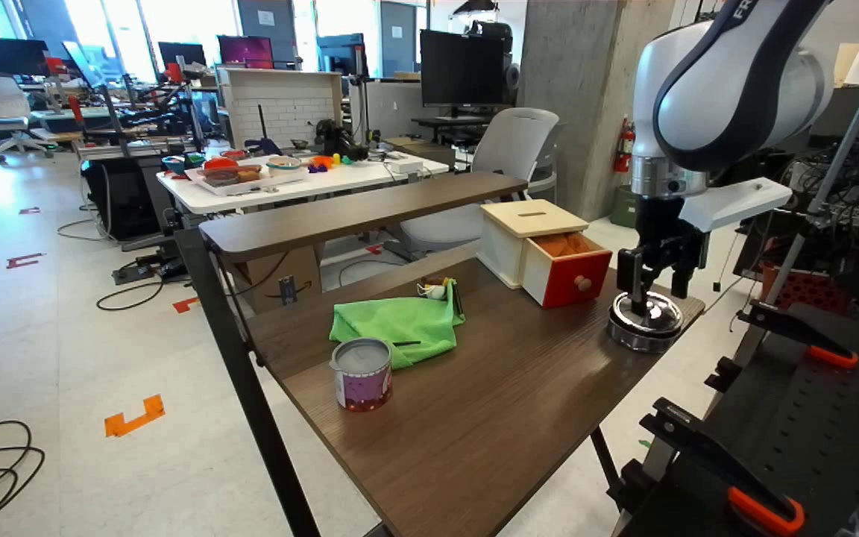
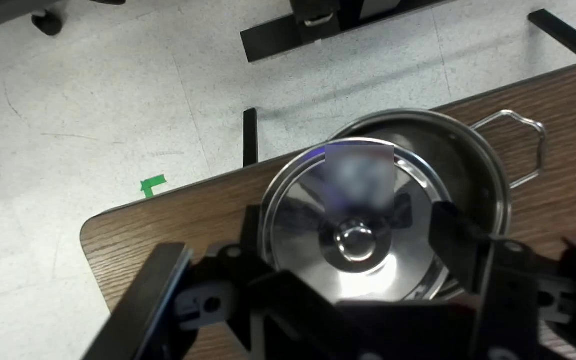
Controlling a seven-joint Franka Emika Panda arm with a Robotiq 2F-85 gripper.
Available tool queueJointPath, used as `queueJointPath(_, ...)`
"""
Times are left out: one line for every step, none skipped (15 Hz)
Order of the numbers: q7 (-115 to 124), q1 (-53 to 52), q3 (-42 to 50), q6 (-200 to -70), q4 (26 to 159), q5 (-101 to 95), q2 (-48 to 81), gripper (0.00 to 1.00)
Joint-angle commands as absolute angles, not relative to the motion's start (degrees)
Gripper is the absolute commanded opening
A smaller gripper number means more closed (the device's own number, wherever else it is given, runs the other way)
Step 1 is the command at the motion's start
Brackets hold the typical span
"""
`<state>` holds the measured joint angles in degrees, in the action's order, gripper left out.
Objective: Uncover the pot and put the lid on the table
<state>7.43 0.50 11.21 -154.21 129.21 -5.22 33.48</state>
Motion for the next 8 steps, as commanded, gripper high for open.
queueJointPath(9.2,-0.8,12.2,-156.3,128.2,-6.6,34.9,1.00)
queueJointPath(9.3,-1.0,12.3,-156.5,128.1,-6.7,35.0,1.00)
queueJointPath(9.5,-1.2,12.4,-156.7,128.0,-6.8,35.2,1.00)
queueJointPath(9.7,-1.4,12.5,-157.1,127.9,-6.8,35.4,0.90)
queueJointPath(10.1,-1.9,12.8,-157.7,127.6,-7.1,35.9,0.74)
queueJointPath(10.4,-2.3,13.2,-158.0,127.4,-7.2,36.3,0.65)
queueJointPath(10.7,-2.6,13.5,-158.4,127.2,-7.2,36.7,0.58)
queueJointPath(10.9,-2.9,13.7,-158.8,127.0,-7.1,37.1,0.49)
